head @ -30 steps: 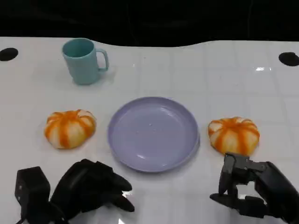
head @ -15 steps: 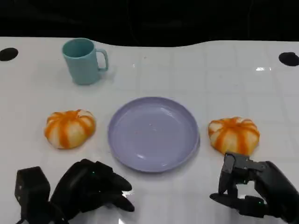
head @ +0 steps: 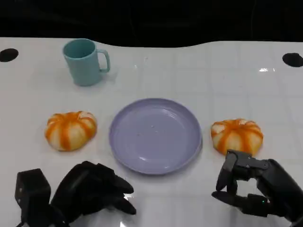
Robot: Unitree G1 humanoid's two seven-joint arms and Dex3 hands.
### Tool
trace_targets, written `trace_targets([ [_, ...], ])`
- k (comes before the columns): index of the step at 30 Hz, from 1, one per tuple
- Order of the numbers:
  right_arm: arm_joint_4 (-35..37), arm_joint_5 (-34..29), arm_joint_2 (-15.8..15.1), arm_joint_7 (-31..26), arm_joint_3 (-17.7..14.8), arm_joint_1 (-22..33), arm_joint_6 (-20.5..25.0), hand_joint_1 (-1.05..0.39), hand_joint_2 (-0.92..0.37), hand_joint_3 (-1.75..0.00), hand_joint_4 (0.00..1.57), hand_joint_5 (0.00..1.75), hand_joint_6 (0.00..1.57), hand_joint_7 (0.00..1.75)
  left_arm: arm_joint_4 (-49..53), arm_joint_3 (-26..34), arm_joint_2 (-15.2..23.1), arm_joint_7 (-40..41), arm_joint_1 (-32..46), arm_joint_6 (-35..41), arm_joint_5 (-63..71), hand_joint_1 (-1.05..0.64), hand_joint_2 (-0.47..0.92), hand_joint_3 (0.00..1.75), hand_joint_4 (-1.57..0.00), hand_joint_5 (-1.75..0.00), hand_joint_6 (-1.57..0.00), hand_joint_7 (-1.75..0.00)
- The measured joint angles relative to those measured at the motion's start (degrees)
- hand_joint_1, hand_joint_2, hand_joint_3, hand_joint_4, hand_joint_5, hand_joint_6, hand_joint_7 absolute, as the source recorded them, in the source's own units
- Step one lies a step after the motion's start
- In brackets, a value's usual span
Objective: Grasp the bread from the table and place it into the plate.
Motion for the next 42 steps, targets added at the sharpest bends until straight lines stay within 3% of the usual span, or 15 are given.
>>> trace_targets([
  [1, -0.18, 0.07, -0.03, 0.01, -0.06, -0.16, 0.00, -0.47, -0.92, -0.18, 0.56, 1.65, 0.51, 1.18, 0.00, 0.00, 0.00, 0.00, 0.00, 0.00, 0.00, -1.05, 0.77, 0.00, -1.57, -0.20, -1.56, 0.00],
  [2, -0.26, 0.09, -0.06, 0.01, -0.09, -0.27, 0.03, -0.45, -0.92, -0.16, 0.54, 1.45, 0.53, 0.96, 0.00, 0.00, 0.00, 0.00, 0.00, 0.00, 0.00, -1.05, 0.77, 0.00, -1.57, -0.20, -1.56, 0.00],
  [4, -0.66, 0.28, -0.16, 0.07, -0.18, -0.33, 0.29, -0.43, -0.92, -0.14, 0.53, 1.34, 0.56, 0.81, 0.00, 0.00, 0.00, 0.00, 0.00, 0.00, -0.01, -1.05, 0.77, 0.00, -1.57, -0.20, -1.56, 0.00],
  [6, -1.15, 0.42, -0.50, 0.05, -0.44, -0.61, 0.46, -0.42, -0.92, -0.09, 0.51, 1.04, 0.53, 0.56, 0.04, 0.00, 0.00, -0.01, 0.00, -0.01, -0.01, -1.05, 0.77, 0.00, -1.57, -0.20, -1.55, 0.00],
  [9, -2.37, -0.15, -1.28, -0.35, -1.15, -1.41, 0.37, -0.42, -0.92, -0.05, 0.49, 0.81, 0.55, 0.33, 0.48, 0.01, 0.00, -0.05, -0.02, -0.15, -0.02, -1.05, 0.77, 0.00, -1.57, -0.19, -1.55, 0.00],
  [12, -2.79, -0.26, -1.86, -0.80, -1.86, -2.41, -0.13, -0.44, -0.92, -0.04, 0.45, 0.74, 0.52, 0.23, 0.68, 0.01, -0.01, -0.12, -0.03, -0.27, -0.02, -1.05, 0.78, 0.00, -1.57, -0.19, -1.55, 0.00],
  [20, -4.93, -3.89, -6.28, -0.79, -2.70, -3.57, -0.19, -0.48, -0.92, -0.01, 0.26, 0.61, 0.43, 0.10, 0.72, -0.01, -0.03, -0.12, -0.04, -0.54, -0.01, -1.05, 0.78, 0.00, -1.57, -0.18, -1.54, 0.00],
  [26, -6.62, -12.77, -10.34, -3.61, -4.37, -4.63, -0.30, -0.57, -0.92, -0.02, 0.16, 0.49, 0.30, 0.01, 0.83, 0.00, -0.06, -0.13, -0.05, -0.80, -0.01, -1.05, 0.78, 0.00, -1.57, -0.18, -1.54, 0.00],
  [32, -7.21, -13.86, -10.74, -4.52, -4.46, -4.74, 0.34, -0.57, -0.92, -0.02, 0.17, 0.46, 0.30, 0.01, 1.03, -0.01, -0.08, -0.13, -0.08, -0.87, -0.01, -1.05, 0.78, 0.00, -1.57, -0.18, -1.54, 0.00],
  [33, -7.22, -13.86, -10.74, -4.63, -4.45, -4.74, 0.37, -0.62, -0.88, -0.01, 0.10, 0.42, 0.21, 0.00, 1.06, -0.01, -0.08, -0.13, -0.08, -0.87, -0.01, -1.05, 0.78, 0.00, -1.57, -0.18, -1.54, 0.00],
  [38, -16.64, -34.68, -14.44, -8.87, -4.87, -4.89, 9.37, -0.70, -0.86, -0.01, 0.07, 0.37, 0.16, 0.01, 1.68, 0.15, -0.11, -0.53, -0.35, -0.87, -0.21, -1.05, 0.77, 0.00, -1.57, -0.18, -1.54, 0.00],
  [42, -19.56, -43.73, -15.26, -11.47, -3.83, -5.52, 13.54, -0.71, -0.87, -0.01, 0.08, 0.36, 0.19, 0.02, 1.89, 0.20, -0.11, -0.59, -0.48, -0.89, -0.23, -1.05, 0.78, 0.00, -1.57, -0.18, -1.55, 0.00],
])
